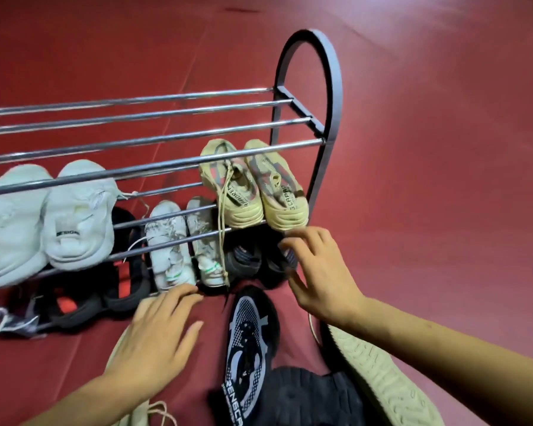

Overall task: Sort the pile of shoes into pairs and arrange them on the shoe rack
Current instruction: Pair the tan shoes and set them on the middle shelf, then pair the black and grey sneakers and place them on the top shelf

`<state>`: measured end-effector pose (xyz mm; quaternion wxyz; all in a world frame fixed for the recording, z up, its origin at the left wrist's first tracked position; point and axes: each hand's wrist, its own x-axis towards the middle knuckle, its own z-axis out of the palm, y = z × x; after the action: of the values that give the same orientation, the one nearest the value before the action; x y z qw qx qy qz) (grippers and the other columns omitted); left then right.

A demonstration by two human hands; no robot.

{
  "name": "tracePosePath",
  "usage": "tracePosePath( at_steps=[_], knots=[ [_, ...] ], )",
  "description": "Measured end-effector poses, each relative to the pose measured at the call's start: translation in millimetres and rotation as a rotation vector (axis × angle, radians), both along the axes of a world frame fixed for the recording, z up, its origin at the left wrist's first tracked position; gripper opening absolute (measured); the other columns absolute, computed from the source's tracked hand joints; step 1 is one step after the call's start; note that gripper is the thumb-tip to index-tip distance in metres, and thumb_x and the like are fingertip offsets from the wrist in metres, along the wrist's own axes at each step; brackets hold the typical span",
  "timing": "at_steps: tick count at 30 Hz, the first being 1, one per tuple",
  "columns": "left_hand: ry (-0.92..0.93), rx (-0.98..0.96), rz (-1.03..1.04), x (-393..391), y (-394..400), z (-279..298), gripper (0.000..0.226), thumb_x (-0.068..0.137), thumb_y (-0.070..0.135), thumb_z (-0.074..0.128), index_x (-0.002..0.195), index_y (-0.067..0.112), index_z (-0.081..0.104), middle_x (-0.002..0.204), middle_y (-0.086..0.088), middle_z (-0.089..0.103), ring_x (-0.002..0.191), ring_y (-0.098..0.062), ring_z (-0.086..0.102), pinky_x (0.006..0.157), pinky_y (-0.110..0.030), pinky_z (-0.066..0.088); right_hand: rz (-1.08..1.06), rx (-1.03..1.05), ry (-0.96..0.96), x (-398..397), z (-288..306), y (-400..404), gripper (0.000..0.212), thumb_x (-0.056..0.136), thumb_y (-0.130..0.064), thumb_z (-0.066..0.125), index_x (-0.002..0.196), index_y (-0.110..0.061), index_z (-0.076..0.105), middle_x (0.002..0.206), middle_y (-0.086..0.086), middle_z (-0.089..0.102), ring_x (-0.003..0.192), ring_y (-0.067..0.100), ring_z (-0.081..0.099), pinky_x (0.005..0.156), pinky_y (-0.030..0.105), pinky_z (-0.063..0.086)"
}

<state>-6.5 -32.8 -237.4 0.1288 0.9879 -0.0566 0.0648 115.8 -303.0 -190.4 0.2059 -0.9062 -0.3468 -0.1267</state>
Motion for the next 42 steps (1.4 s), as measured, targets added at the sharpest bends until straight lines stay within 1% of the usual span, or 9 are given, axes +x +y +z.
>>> tracePosePath(
  at_steps=[8, 13, 20, 24, 28, 30, 34, 38, 42],
  knots=[
    [0.672, 0.063, 0.549, -113, 79, -63, 0.099, 0.072, 0.086, 0.043, 0.153, 0.035, 0.017, 0.148, 0.007, 0.033, 0.136, -0.021, 0.033, 0.103, -0.051, 0.034, -0.055, -0.929, 0.627, -77, -20, 3, 0.055, 0.093, -0.06, 0.045, 0.112, -0.012, 0.064, 0.107, 0.015, 0.071, 0.104, 0.034, 0.067, 0.079, 0.034, 0.05],
    [0.727, -0.136, 0.584, -120, 114, -58, 0.108, 0.057, 0.091, 0.055, 0.142, 0.027, 0.036, 0.135, 0.004, 0.057, 0.122, -0.017, 0.056, 0.098, -0.038, 0.046, -0.291, -0.605, 0.932, -58, -43, 17, 0.078, 0.083, -0.077, 0.04, 0.058, -0.007, 0.063, 0.053, 0.006, 0.068, 0.059, 0.022, 0.072, 0.066, 0.032, 0.059],
    [0.628, -0.39, 0.674, -134, 68, -86, 0.063, 0.078, 0.048, 0.066, 0.127, 0.018, 0.043, 0.126, -0.004, 0.049, 0.118, -0.026, 0.056, 0.096, -0.037, 0.046, -0.439, -0.321, 1.073, -67, -92, 66, 0.056, 0.084, -0.068, 0.056, 0.09, -0.014, 0.069, 0.094, 0.009, 0.072, 0.093, 0.028, 0.069, 0.072, 0.027, 0.048],
    [0.376, -0.172, 0.681, -124, 71, -74, 0.058, 0.08, 0.055, 0.059, 0.127, 0.021, 0.05, 0.125, 0.0, 0.051, 0.118, -0.021, 0.05, 0.101, -0.039, 0.04, -0.237, -0.142, 1.04, -85, -74, 82, 0.033, 0.092, -0.047, 0.059, 0.09, -0.014, 0.06, 0.085, 0.003, 0.071, 0.077, 0.025, 0.066, 0.066, 0.03, 0.048],
    [0.302, -0.735, 0.504, -126, 47, -40, 0.054, 0.076, 0.071, 0.048, 0.114, 0.035, 0.06, 0.107, 0.018, 0.064, 0.1, 0.005, 0.058, 0.089, -0.022, 0.045, 0.075, 0.112, 1.447, -118, -57, 103, 0.02, 0.099, -0.032, 0.056, 0.09, -0.014, 0.059, 0.063, 0.0, 0.066, 0.044, 0.015, 0.055, 0.043, 0.024, 0.044],
    [0.515, -0.917, 0.499, -133, 30, -50, 0.058, 0.073, 0.078, 0.05, 0.113, 0.038, 0.062, 0.108, 0.019, 0.07, 0.103, 0.002, 0.063, 0.094, -0.031, 0.049, 0.149, -0.058, 1.462, -126, -63, 112, 0.029, 0.1, -0.035, 0.054, 0.078, -0.017, 0.059, 0.063, 0.0, 0.062, 0.045, 0.012, 0.055, 0.044, 0.02, 0.043],
    [0.479, -0.363, 0.356, -139, 10, -78, 0.06, 0.072, 0.076, 0.046, 0.112, 0.032, 0.058, 0.098, 0.017, 0.07, 0.092, -0.007, 0.067, 0.087, -0.035, 0.053, 0.127, -0.435, 1.31, -118, -74, 103, 0.042, 0.094, -0.051, 0.053, 0.082, -0.012, 0.064, 0.078, 0.005, 0.072, 0.066, 0.025, 0.067, 0.064, 0.03, 0.051],
    [0.487, -0.252, 0.323, -124, 10, -76, 0.045, 0.077, 0.058, 0.055, 0.113, 0.031, 0.056, 0.097, 0.016, 0.067, 0.093, -0.011, 0.066, 0.086, -0.033, 0.051, -0.045, -0.574, 0.733, -87, -72, 54, 0.063, 0.079, -0.061, 0.062, 0.123, -0.017, 0.052, 0.122, 0.008, 0.063, 0.112, 0.031, 0.059, 0.091, 0.036, 0.05],
    [0.492, -0.183, 0.316, -126, 11, -77, 0.038, 0.078, 0.059, 0.048, 0.098, 0.028, 0.054, 0.091, 0.015, 0.066, 0.09, -0.011, 0.066, 0.082, -0.034, 0.051, -0.072, -0.961, 0.785, -87, -81, 9, 0.118, 0.065, -0.066, 0.069, 0.155, -0.016, 0.011, 0.138, 0.01, 0.048, 0.126, 0.032, 0.049, 0.104, 0.037, 0.043]
  ],
)
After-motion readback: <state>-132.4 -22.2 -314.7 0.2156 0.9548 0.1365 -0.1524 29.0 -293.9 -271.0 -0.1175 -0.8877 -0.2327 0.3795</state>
